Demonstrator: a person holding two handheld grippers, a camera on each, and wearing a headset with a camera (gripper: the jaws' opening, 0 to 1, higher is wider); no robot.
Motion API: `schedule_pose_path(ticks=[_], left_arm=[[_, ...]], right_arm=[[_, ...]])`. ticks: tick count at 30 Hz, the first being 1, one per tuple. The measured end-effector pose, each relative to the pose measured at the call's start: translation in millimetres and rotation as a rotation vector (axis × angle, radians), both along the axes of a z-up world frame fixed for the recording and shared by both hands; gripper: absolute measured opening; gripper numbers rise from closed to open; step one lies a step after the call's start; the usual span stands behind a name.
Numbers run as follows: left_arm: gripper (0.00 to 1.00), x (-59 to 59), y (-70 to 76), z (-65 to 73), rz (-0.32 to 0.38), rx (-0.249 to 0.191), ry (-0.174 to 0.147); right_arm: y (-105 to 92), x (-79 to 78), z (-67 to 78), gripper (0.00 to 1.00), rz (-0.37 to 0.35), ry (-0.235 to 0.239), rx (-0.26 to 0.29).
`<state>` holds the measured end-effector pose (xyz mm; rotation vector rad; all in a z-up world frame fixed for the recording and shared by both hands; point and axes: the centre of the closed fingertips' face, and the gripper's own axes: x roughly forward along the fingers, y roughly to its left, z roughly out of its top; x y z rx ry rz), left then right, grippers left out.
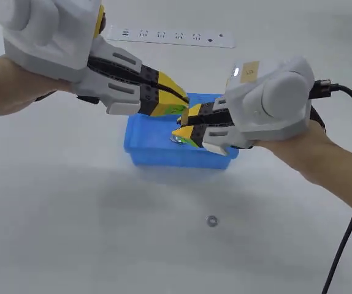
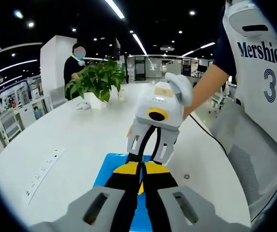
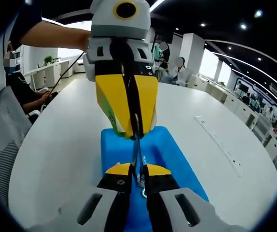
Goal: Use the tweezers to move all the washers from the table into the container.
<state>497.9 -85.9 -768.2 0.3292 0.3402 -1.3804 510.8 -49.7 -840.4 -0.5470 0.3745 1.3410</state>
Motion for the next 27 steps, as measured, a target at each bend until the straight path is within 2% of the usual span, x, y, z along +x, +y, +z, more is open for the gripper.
schedule_pose_path(ticks=[7, 15, 27], left_arm=[[0.06, 0.9, -0.3, -5.5, -0.003, 0.008, 0.009], [0.06, -1.2, -0.3, -1.0, -0.004, 0.006, 0.004], [0.06, -10.6, -1.0, 24.8, 0.007, -0.002, -0.069]], right_arm=[[-1.8, 3.5, -6.6, 0.12, -0.018, 0.019, -0.001], [-4.2, 1.2, -0.3, 0.11, -0.019, 0.010, 0.004], [-5.9, -12.0, 28.3, 0.08, -0.014, -0.027, 0.019]])
